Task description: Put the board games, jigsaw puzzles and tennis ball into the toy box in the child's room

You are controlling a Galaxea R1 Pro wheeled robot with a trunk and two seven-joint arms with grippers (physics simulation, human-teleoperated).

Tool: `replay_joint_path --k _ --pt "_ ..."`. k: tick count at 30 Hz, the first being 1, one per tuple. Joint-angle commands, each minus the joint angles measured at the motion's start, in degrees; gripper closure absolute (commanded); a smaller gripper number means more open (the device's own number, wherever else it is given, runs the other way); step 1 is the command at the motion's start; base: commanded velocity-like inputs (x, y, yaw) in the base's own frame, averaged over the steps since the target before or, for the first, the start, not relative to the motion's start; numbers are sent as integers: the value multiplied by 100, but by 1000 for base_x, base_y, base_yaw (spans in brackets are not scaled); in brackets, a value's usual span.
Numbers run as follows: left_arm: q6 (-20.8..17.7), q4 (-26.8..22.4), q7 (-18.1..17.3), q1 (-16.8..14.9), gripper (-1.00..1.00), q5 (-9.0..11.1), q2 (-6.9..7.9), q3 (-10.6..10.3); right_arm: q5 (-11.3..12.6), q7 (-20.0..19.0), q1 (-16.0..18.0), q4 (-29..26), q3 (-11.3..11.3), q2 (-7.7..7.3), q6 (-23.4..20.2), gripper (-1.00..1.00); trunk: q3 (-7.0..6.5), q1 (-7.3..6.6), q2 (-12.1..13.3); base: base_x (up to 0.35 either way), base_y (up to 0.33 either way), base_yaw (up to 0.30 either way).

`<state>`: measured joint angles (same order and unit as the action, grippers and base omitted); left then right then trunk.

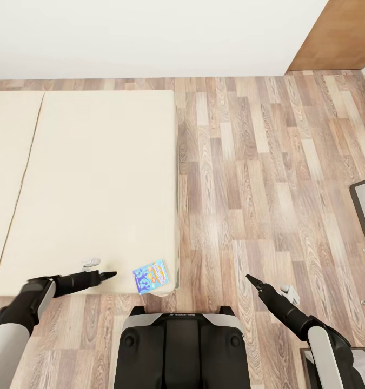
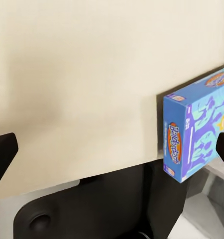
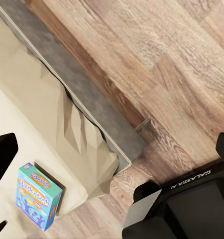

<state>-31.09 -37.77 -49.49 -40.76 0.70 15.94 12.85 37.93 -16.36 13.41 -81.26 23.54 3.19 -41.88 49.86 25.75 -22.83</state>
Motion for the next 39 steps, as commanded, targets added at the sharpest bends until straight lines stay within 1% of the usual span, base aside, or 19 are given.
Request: replay_joint_path --k 1,4,5,9,10,17,29,36,37,39 --pt "-51 -5 15 -2 -100 7 -49 15 -5 -25 4 -4 19 7 -40 -100 6 3 -9 0 0 0" --pt "-53 -10 99 -2 -100 8 -132 11 -5 -25 4 -4 19 7 -40 -100 6 3 -9 0 0 0" --pt "-54 -15 169 -2 -100 12 -197 10 -5 -25 4 -4 19 7 -40 -100 6 3 -9 0 0 0" --pt "-59 -28 290 -2 -100 16 -327 8 -5 -25 4 -4 19 7 -40 -100 6 3 -9 0 0 0" --pt "-61 -34 328 -2 -100 16 -381 8 -5 -25 4 -4 19 7 -40 -100 6 3 -9 0 0 0" --pt "-81 -47 382 -2 -100 18 -480 7 -5 -25 4 -4 19 7 -40 -100 6 3 -9 0 0 0" --pt "-122 -55 385 -2 -100 18 -567 2 -1 -25 4 -4 19 7 -40 -100 6 3 -9 0 0 0" --pt "-125 -55 417 -2 -100 5 -758 -1 3 -25 4 -4 19 7 -40 -100 6 3 -9 0 0 0" --pt "-125 -55 461 -2 -100 3 -808 -1 3 -25 4 -4 19 7 -40 -100 6 3 -9 0 0 0" --pt "-122 -55 534 -2 -100 4 -861 -3 2 -25 4 -4 19 7 -40 -100 6 3 -9 0 0 0"
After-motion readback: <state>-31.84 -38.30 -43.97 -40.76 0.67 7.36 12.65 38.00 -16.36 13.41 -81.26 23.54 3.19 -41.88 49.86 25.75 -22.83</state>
